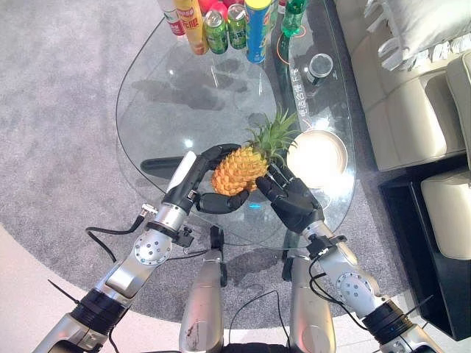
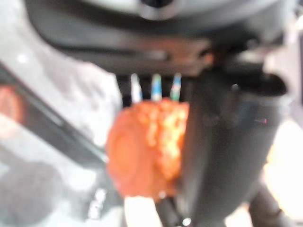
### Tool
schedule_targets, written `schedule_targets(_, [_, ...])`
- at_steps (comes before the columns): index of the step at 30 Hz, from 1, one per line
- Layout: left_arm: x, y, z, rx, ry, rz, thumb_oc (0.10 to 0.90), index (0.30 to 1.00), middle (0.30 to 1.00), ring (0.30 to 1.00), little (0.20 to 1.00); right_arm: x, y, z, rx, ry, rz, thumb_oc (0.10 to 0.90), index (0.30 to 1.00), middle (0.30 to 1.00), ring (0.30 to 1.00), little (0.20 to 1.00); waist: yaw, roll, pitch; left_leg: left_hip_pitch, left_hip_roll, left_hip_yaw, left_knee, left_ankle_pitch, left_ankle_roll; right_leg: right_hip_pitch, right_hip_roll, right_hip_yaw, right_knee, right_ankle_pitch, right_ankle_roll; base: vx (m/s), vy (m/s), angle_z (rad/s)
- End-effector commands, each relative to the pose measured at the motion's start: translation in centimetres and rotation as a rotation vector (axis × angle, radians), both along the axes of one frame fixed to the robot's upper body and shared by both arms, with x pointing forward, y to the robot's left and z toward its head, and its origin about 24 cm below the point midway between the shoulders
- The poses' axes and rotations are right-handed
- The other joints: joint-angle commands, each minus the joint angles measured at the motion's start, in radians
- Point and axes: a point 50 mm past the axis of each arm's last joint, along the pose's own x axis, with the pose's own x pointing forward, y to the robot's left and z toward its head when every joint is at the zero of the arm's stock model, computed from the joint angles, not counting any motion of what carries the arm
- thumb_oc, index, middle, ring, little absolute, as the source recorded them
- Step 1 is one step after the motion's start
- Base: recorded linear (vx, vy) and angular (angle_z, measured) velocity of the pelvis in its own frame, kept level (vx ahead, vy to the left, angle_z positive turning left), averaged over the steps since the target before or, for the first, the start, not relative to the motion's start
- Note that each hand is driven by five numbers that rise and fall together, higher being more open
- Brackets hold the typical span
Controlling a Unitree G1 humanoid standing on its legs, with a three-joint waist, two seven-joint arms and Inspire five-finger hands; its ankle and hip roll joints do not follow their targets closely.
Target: Pick up the fruit to the plate
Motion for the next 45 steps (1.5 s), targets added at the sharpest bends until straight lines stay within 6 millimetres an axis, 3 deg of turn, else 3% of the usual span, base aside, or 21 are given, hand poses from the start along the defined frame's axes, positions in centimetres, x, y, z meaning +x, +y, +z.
schedule_targets(1, [-2.0,-2.6,5.2,-0.063,-0.267,-0.197,0.1,0.3,0.3,0.3,0.2,-0.6,2.9,6.5,0.184,-0.361,0.187,0.8,0.9,0.9,0.9,0.9,-0.024,-0.009,-0.024,-0.049,-0.134,0.081,0.141,-0.116,0.066,0.08,0.107,-0.088,-0.106,0.013,-0.035,0.0,0.0,0.0])
schedule_targets(15, [-1.6,-3.1,4.6,-0.026,-0.207,-0.238,0.1,0.3,0.3,0.3,0.2,0.0,2.4,7.5,0.225,-0.4,0.113,0.8,0.9,0.9,0.9,0.9,-0.027,-0.006,-0.024,-0.057,-0.132,0.088,0.153,-0.123,0.063,0.077,0.102,-0.097,-0.106,0.014,-0.033,0.0,0.0,0.0])
schedule_targets(22, [-1.4,-4.5,2.7,0.12,-0.035,-0.372,0.1,0.3,0.3,0.3,0.2,0.9,1.4,8.0,0.194,-0.419,0.017,0.8,0.9,0.9,0.9,0.9,-0.031,0.001,-0.024,-0.058,-0.132,0.091,0.161,-0.128,0.065,0.073,0.093,-0.1,-0.1,0.018,-0.03,0.0,0.0,0.0])
schedule_targets(37, [-1.8,-5.8,1.1,0.191,0.122,-0.515,0.1,0.3,0.3,0.3,0.2,1.9,0.1,7.1,0.166,-0.376,-0.089,0.8,0.9,0.9,0.9,0.9,-0.044,0.01,-0.024,-0.064,-0.136,0.093,0.162,-0.132,0.072,0.062,0.088,-0.089,-0.106,0.029,-0.023,0.0,0.0,0.0])
schedule_targets(38, [-2.2,-6.3,0.7,0.199,0.185,-0.587,0.1,0.3,0.3,0.3,0.2,2.1,-0.3,7.0,0.171,-0.37,-0.119,0.8,0.9,0.9,0.9,0.9,-0.047,0.012,-0.024,-0.066,-0.137,0.095,0.162,-0.132,0.073,0.06,0.086,-0.088,-0.107,0.032,-0.022,0.0,0.0,0.0])
schedule_targets(45, [-2.2,-6.7,0.2,0.181,0.231,-0.596,0.1,0.3,0.3,0.3,0.2,2.3,-0.9,6.7,0.181,-0.351,-0.177,0.8,0.9,0.9,0.9,0.9,-0.055,0.015,-0.024,-0.055,-0.138,0.099,0.147,-0.131,0.078,0.061,0.082,-0.084,-0.112,0.037,-0.016,0.0,0.0,0.0])
